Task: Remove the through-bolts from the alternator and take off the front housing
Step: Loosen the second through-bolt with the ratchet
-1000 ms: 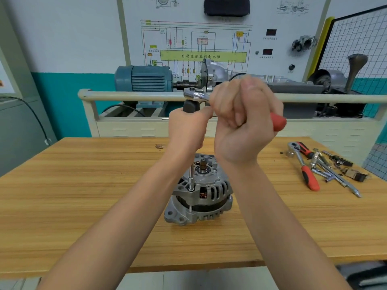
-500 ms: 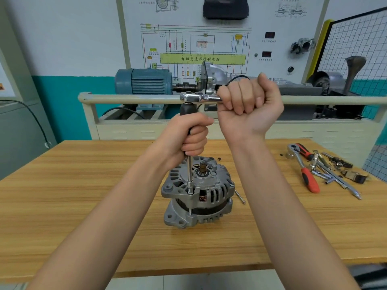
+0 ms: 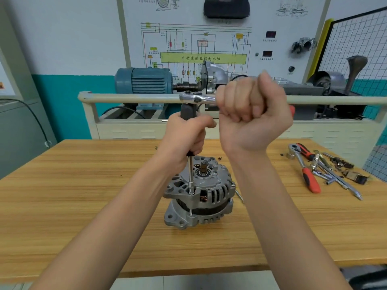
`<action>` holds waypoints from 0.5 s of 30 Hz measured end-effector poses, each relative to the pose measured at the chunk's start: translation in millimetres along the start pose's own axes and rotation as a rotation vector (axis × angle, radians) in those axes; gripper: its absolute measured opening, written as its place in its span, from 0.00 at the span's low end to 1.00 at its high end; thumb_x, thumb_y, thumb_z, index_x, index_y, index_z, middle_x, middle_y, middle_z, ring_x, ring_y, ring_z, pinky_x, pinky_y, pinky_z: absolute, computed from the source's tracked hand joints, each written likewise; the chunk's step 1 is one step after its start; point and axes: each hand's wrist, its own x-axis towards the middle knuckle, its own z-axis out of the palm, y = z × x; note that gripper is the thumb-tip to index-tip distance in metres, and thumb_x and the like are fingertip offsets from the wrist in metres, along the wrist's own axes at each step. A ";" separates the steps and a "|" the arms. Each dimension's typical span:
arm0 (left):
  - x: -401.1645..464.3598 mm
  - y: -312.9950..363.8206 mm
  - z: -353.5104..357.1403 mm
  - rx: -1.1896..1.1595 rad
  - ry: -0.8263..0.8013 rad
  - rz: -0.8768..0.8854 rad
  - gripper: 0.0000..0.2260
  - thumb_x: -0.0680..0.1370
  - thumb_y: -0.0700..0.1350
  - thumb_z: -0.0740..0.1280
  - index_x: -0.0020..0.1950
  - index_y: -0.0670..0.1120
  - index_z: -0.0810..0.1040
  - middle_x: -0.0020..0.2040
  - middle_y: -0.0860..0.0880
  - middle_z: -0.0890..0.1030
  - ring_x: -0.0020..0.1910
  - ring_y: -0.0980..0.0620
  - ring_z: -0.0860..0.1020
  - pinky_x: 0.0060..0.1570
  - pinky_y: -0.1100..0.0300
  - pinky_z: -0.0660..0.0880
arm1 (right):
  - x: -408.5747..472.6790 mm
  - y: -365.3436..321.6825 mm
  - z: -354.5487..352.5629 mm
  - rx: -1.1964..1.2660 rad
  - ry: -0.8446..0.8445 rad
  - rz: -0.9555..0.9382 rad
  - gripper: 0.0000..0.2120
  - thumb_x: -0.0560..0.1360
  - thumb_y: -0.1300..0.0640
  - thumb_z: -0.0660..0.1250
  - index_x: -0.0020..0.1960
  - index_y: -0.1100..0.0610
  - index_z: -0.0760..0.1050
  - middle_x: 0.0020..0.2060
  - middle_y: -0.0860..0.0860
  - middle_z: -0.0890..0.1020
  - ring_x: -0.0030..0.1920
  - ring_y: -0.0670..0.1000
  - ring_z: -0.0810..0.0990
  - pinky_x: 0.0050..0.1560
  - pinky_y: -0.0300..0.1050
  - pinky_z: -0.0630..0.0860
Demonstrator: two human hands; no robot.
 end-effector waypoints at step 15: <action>0.4 2.8 12.4 0.022 0.089 -0.063 0.20 0.74 0.35 0.62 0.26 0.48 0.59 0.19 0.53 0.58 0.17 0.54 0.54 0.21 0.69 0.53 | -2.9 -3.4 -6.8 0.062 0.077 0.007 0.24 0.75 0.63 0.51 0.22 0.51 0.58 0.16 0.47 0.60 0.20 0.46 0.55 0.26 0.40 0.57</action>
